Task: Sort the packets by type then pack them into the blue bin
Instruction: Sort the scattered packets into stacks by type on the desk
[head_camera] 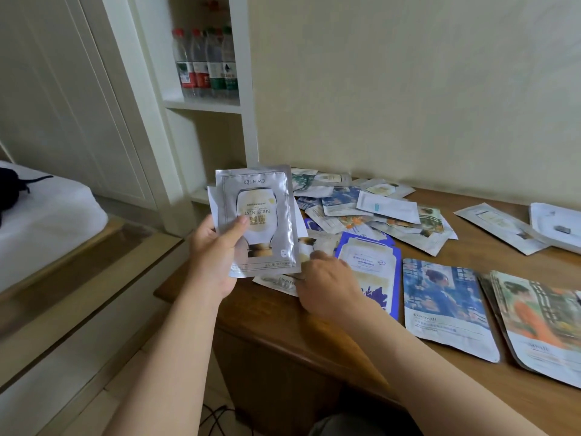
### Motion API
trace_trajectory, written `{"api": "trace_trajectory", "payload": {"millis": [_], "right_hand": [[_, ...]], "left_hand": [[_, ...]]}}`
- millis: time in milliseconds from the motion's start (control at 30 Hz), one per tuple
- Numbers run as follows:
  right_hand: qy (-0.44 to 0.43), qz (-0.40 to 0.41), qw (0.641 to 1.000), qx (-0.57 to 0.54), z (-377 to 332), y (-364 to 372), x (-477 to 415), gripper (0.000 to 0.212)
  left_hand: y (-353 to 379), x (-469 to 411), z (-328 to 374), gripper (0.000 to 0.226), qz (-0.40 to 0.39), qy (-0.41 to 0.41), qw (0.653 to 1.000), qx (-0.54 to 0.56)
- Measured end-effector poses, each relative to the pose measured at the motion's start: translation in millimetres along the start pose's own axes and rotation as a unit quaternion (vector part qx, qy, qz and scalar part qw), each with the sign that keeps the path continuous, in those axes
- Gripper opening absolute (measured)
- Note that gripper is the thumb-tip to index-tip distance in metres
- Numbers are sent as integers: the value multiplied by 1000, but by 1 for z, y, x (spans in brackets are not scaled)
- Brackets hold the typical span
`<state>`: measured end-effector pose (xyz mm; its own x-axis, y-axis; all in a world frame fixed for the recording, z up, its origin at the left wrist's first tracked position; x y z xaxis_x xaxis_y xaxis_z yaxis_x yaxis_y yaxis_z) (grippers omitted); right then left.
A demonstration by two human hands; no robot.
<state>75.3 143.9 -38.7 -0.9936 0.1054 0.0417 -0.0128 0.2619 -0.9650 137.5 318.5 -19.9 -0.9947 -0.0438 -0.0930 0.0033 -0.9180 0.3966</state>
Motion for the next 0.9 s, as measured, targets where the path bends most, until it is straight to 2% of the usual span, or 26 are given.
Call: {"api": "trace_trajectory", "payload": {"millis": [133,267,367,433,533,667,733,900], "right_hand": [[-18,-3,999,32,1,11,1,32],[-34,-1,999,14,3,14,5,39],[-39,24,998,-50,10,0,9,41],[9,50,989,-141,24,-21,16,47],[57,103,944,-307,55,-54,33,38],[60,91,838,-535,85,-79,59,27],[60,73,817,-568,98,-83,68,21],[51,81,793,-601,142,-91,93,11]], "left_hand": [[4,5,0,20,-5,-6,1000,-6],[9,8,0,20,-7,-5,1000,-10],[15,10,2,20,-13,-3,1000,-9],[22,11,5,20,-22,-1,1000,-6],[40,15,3,21,-45,-3,999,2],[81,27,-4,26,-76,-7,997,-2],[108,36,-7,24,-95,-2,995,-17],[175,65,-16,24,-146,5,988,-42]]}}
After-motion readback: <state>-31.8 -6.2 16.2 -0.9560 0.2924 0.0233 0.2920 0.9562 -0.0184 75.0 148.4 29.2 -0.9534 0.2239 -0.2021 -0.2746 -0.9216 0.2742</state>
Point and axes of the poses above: each hand's wrist, its own x-axis away from the middle knuckle, its own y-axis out of the palm, z = x × y, the point moved 6 cm from there along -x, towards the middle knuckle, and after that the axes turned 4 degrees about y, right-handed, at the moved point
